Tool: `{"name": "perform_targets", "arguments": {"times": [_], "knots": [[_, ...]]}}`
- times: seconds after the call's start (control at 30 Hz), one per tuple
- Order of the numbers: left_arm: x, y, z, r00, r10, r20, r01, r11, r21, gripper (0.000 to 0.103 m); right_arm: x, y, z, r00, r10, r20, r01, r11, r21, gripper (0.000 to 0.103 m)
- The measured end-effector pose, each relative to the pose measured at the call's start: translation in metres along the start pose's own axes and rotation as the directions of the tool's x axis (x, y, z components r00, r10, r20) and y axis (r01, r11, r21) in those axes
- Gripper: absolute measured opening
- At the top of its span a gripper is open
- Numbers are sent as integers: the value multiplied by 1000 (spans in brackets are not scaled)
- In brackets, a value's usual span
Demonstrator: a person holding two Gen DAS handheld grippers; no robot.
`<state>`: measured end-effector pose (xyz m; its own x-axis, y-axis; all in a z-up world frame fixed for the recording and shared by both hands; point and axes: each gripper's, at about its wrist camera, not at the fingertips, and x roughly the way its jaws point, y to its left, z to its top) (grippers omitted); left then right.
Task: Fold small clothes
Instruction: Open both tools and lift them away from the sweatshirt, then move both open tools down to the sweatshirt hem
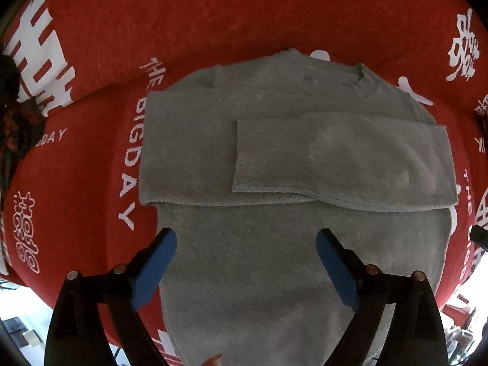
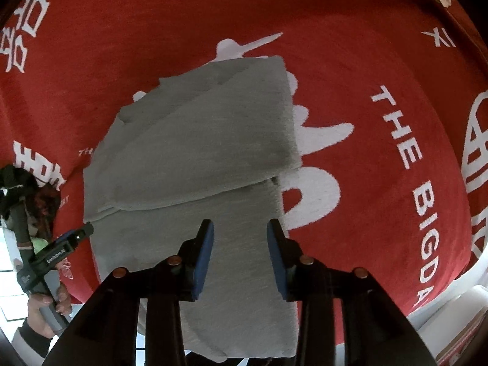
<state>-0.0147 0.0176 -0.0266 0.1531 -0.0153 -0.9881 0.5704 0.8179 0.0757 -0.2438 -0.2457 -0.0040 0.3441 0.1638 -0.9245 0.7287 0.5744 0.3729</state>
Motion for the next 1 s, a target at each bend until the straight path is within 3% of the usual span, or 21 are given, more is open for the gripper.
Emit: {"name": "perform_targets", "arguments": {"times": [0.1,0.2,0.23,0.7,0.87,1.0], "knots": [[-4,-7,-1,1000,21,6,-21,999,28,103,-1,5,-1,1000,16,-1,-16,1000,-11,50],[-5,-14,-1,999,43,0,-43,997,57,103,-2,11,-3,1000,21,9,-21,999,-33,75],[-5,-16,-1,999,49,-4,-49,997,63,103,-1,13,-3,1000,16,9,-16,999,-42,78],[2,-31,-5,994,89,-69,-86,995,51,103,4,1,-4,997,41,-67,-44,998,-38,78],[-7,-28,-18,997,35,-68,-38,998,-51,103,1,-7,-2,995,46,-89,-51,997,-59,78],[-7,-25,-37,995,53,-89,-62,993,-100,103,6,-13,-1,990,62,-125,-72,994,-77,78]]}}
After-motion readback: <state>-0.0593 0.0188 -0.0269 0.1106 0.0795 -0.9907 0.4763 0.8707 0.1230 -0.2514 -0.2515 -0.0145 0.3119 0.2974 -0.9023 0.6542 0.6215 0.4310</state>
